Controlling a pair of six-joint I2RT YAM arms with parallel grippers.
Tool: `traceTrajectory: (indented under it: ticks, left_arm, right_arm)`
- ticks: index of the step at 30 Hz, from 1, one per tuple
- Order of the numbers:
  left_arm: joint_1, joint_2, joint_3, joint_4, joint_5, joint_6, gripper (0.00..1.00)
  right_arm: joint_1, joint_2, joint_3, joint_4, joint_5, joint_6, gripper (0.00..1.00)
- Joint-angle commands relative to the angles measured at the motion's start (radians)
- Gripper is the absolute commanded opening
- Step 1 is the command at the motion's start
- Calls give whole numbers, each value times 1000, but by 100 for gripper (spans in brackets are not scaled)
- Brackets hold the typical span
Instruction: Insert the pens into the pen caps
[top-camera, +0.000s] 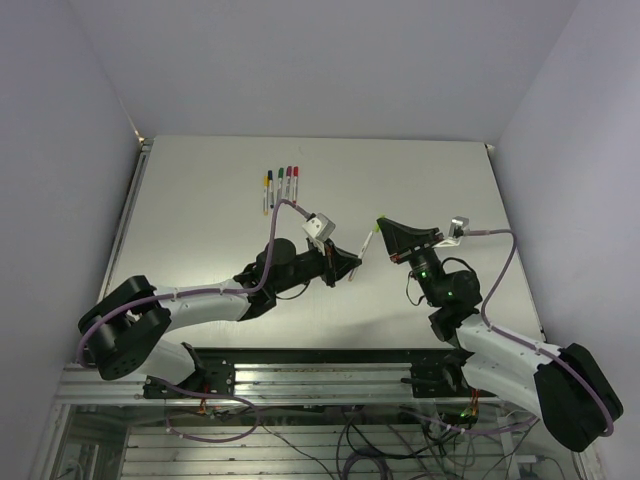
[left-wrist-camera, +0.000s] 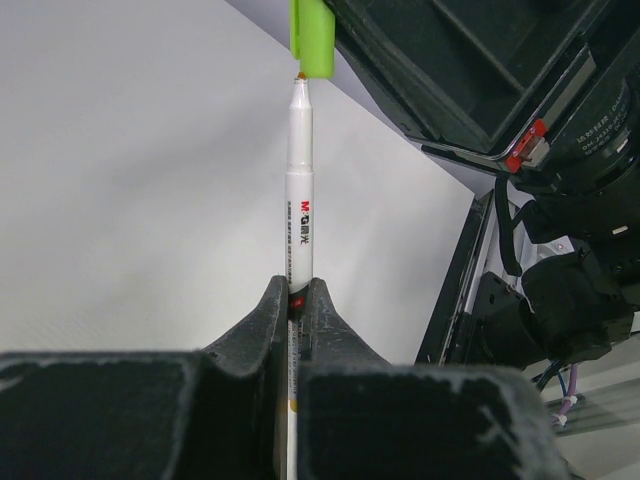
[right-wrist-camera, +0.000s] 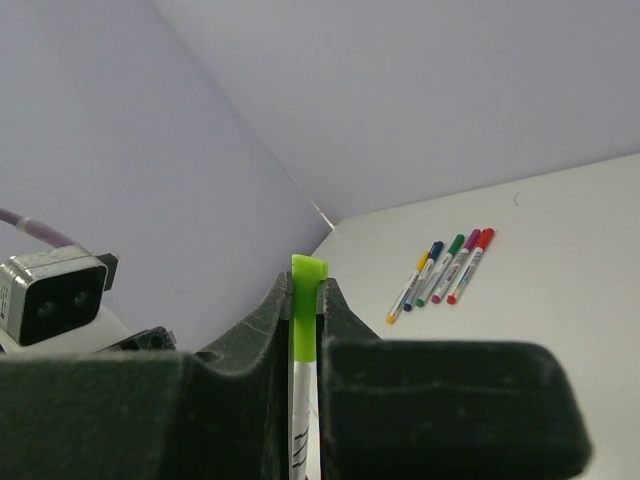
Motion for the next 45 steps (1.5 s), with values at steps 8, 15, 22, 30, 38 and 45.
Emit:
traceTrajectory:
  ticks: [8, 15, 22, 30, 38, 45]
  left_arm:
    - [-6, 12, 18, 51, 12, -4, 7]
    - [-7, 5, 7, 60, 9, -5, 7]
    - [-7, 14, 1, 87, 0, -17, 7]
    - [-7, 18, 8, 90, 8, -19, 7]
    - [-7, 19, 5, 100, 9, -24, 7]
    - [-7, 16, -3, 125, -14, -29, 7]
  right_arm:
    - [-2, 22, -5, 71, -17, -2, 0]
    - [-1, 28, -3, 77, -11, -15, 0]
    - [-2, 26, 4, 67, -23, -19, 0]
    - [-2, 34, -10, 73, -29, -12, 0]
    - [-2, 58, -20, 96, -44, -1, 0]
    - [-2, 63, -17, 78, -55, 0, 0]
